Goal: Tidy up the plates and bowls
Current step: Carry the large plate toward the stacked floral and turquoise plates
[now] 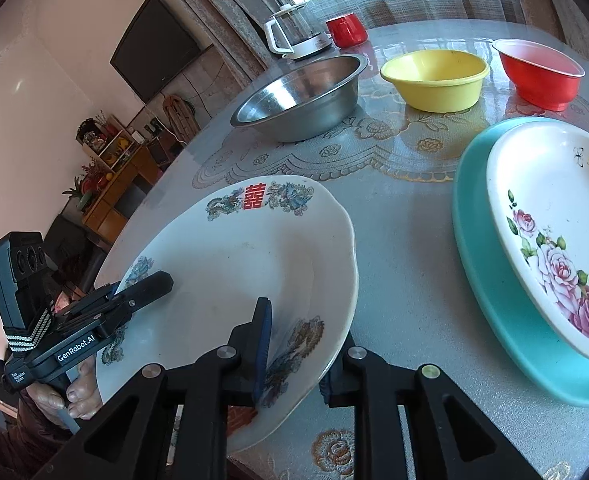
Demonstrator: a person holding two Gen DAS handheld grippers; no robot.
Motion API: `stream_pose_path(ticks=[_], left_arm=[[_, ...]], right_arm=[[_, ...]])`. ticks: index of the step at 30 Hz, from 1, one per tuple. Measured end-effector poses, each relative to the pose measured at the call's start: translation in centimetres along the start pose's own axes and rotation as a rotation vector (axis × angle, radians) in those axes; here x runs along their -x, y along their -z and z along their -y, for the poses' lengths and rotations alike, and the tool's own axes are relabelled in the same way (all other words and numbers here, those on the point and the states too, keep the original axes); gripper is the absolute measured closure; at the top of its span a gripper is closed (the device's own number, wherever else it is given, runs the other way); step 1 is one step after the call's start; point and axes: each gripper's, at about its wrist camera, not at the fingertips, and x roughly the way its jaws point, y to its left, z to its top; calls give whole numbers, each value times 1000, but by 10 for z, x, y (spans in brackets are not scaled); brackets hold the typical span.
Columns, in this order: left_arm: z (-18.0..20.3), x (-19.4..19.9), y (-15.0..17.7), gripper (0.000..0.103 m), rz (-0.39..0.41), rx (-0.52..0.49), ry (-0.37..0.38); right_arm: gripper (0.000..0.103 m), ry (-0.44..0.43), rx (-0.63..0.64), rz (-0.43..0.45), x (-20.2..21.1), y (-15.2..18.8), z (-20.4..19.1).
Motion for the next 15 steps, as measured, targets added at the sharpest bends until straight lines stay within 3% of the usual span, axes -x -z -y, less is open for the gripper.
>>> stream_pose_path(ticks=[3,7,15], left_arm=[[0,-3,2,70,-18,2,0],[4,4,2,71,15,-32,-14],[8,11,-3,72,40,-25,44]], right_arm=[[80,15,16,-4,-1,0,-3],[80,10,24,19,4,1,-5],[79,-11,37,22,14,3,-3]])
